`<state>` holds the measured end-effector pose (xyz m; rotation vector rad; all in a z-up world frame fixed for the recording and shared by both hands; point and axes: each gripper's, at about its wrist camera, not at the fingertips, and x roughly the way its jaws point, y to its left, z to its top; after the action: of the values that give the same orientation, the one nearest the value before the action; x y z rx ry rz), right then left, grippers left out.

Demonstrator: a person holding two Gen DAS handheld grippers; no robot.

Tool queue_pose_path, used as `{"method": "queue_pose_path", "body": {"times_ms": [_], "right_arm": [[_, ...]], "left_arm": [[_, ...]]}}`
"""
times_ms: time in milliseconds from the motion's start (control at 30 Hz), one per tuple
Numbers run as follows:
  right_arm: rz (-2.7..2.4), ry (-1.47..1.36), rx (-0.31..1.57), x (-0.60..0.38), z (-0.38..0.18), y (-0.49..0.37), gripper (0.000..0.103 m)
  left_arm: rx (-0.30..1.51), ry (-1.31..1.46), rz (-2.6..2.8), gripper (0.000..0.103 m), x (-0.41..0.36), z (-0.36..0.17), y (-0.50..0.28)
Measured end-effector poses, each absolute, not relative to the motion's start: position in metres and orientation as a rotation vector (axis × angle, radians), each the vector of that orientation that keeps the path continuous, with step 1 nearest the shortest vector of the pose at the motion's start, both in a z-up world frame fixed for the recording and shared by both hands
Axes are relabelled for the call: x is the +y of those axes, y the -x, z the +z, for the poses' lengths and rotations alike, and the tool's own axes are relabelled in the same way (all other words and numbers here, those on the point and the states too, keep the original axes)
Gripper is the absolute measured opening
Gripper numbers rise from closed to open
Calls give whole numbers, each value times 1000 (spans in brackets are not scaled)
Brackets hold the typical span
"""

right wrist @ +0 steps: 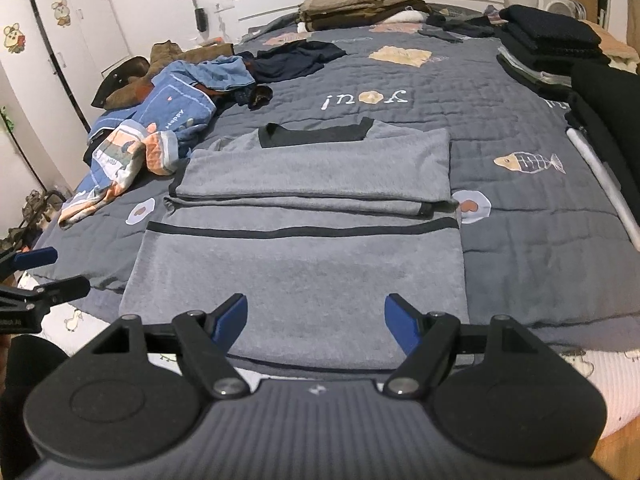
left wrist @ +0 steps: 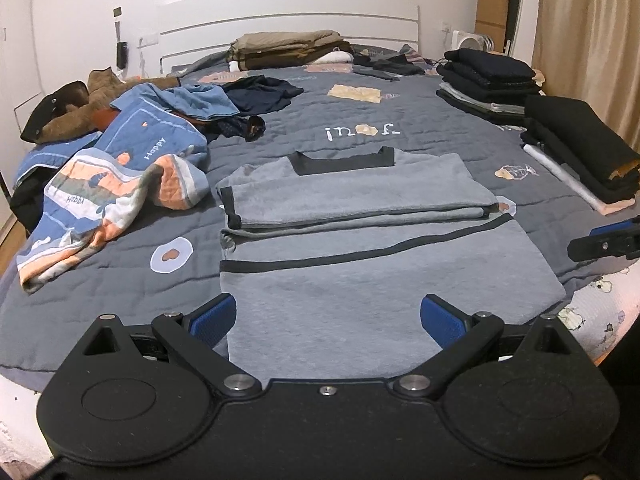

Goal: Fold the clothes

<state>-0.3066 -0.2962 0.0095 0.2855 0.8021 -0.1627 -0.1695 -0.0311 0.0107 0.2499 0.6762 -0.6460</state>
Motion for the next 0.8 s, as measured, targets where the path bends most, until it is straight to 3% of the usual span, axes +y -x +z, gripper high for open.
{"method": "queue_pose_path", "body": {"times_ms": [800], "right_arm": [[-215, -386, 695, -349, -38, 257, 75]], "left_arm": [[607, -222, -564, 98, -26, -31, 92]]}}
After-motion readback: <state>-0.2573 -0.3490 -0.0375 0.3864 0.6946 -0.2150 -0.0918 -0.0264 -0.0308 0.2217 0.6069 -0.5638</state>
